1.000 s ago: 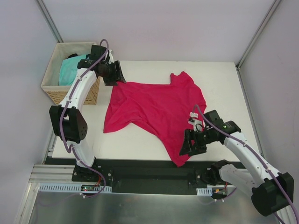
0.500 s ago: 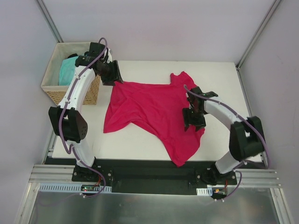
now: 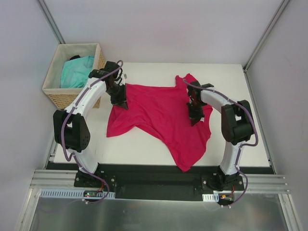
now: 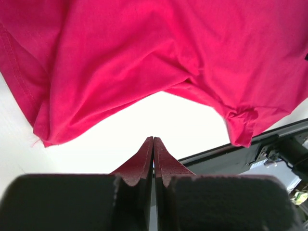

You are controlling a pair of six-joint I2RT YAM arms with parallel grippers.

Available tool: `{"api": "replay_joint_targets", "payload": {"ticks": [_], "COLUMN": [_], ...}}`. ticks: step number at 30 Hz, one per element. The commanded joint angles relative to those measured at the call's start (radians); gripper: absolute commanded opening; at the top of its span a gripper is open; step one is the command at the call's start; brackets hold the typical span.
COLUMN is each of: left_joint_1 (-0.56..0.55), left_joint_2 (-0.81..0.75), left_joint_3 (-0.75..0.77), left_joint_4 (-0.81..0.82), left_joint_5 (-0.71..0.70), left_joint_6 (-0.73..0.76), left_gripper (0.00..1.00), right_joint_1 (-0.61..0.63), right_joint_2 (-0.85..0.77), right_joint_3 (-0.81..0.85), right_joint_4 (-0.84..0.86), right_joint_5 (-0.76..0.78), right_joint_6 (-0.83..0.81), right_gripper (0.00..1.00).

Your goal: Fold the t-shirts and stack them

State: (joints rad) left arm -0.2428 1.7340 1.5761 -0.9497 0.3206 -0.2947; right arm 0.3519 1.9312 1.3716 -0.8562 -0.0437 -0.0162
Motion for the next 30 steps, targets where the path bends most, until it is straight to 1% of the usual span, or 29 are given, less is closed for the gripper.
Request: {"api": "replay_joint_targets", "payload": {"ticks": [1, 3, 4, 7, 9, 10, 14, 22, 28, 30], "left_joint_1": [0.010, 0.010, 0.010, 0.010, 0.010, 0.010, 0.010, 0.016, 0.016, 0.017], "left_joint_2": [-0.074, -0.068, -0.064, -0.048, -0.044, -0.039, -0.037, -0.034, -0.022, -0.017], "left_joint_3": [0.031, 0.053, 0.073, 0.100, 0.107, 0.111, 0.117, 0.209, 0.297, 0.332], "left_joint_4": [0.029, 0.029, 0.029, 0.029, 0.028, 0.028, 0.026, -0.023, -0.061, -0.075], "left_joint_5": [0.035, 0.025, 0.021, 0.021, 0.029, 0.029, 0.034, 0.021, 0.020, 0.026], "left_joint_6": [0.015, 0.017, 0.017, 0.014, 0.012, 0.011, 0.012, 0.022, 0.005, 0.002], "left_gripper": [0.00, 0.00, 0.00, 0.00, 0.00, 0.00, 0.00, 0.00, 0.00, 0.00], "right_joint_1": [-0.014, -0.016, -0.019, -0.022, -0.024, -0.024, -0.025, -0.040, -0.106, -0.143], "right_joint_2": [0.022, 0.025, 0.025, 0.005, -0.015, -0.035, -0.018, 0.081, 0.158, 0.199], "right_joint_3": [0.081, 0.077, 0.070, 0.023, -0.020, -0.035, -0.072, 0.024, 0.116, 0.185], "right_joint_4": [-0.086, -0.098, -0.101, -0.096, -0.078, -0.070, -0.052, -0.122, -0.185, -0.231], "right_joint_5": [0.037, 0.038, 0.072, 0.073, 0.065, 0.067, 0.065, 0.122, 0.188, 0.199], "right_joint_6": [-0.016, -0.011, -0.007, 0.008, 0.012, 0.040, 0.067, 0.084, 0.094, 0.116], "right_gripper": [0.01, 0.01, 0.01, 0.01, 0.01, 0.01, 0.01, 0.01, 0.01, 0.01]}}
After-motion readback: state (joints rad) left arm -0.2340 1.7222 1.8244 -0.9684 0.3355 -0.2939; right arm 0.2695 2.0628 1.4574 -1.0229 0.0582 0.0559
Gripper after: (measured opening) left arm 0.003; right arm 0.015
